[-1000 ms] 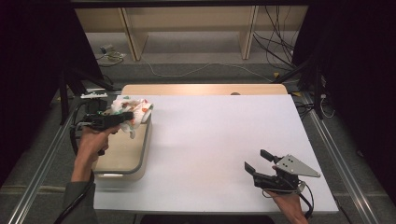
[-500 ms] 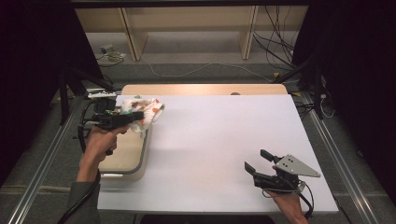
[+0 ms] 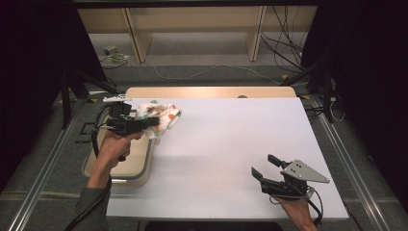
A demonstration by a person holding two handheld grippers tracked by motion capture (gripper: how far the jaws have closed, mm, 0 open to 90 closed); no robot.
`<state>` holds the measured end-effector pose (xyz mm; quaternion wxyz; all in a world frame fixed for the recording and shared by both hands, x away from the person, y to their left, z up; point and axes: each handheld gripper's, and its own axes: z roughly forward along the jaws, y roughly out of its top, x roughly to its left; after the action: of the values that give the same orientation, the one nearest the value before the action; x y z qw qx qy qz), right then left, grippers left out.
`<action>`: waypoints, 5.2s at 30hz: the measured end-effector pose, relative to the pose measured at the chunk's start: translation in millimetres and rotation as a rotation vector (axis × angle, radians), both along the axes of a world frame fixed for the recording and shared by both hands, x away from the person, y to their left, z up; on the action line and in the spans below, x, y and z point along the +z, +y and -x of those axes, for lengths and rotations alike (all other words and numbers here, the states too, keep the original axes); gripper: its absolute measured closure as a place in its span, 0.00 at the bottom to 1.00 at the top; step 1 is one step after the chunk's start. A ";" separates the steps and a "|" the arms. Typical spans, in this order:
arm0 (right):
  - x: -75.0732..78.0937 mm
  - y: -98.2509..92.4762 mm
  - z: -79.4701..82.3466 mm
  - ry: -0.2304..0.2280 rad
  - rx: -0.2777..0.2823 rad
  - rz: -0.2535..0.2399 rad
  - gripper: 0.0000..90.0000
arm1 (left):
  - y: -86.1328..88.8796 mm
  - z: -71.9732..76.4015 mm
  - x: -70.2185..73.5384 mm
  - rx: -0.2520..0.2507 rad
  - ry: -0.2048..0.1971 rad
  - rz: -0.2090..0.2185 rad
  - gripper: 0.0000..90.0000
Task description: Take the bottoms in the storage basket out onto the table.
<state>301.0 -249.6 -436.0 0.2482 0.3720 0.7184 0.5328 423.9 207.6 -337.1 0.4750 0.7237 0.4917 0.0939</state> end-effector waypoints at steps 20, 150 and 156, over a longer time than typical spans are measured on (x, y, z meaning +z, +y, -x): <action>0.2 -1.8 -0.3 0.001 -0.007 -0.005 0.30 | -27.8 -2.9 -10.8 -0.044 0.005 -0.026 0.75; -1.3 -3.9 -0.2 0.008 -0.020 -0.011 0.30 | -185.7 -53.1 -69.6 -0.215 0.119 -0.294 0.71; -1.3 -4.7 -0.5 0.009 -0.023 -0.013 0.30 | -190.1 -55.9 -74.0 -0.218 0.129 -0.297 0.71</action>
<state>301.5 -254.3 -437.3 0.2488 0.3844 0.7115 0.5330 479.8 17.5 -411.1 0.3377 0.8393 0.4207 0.0669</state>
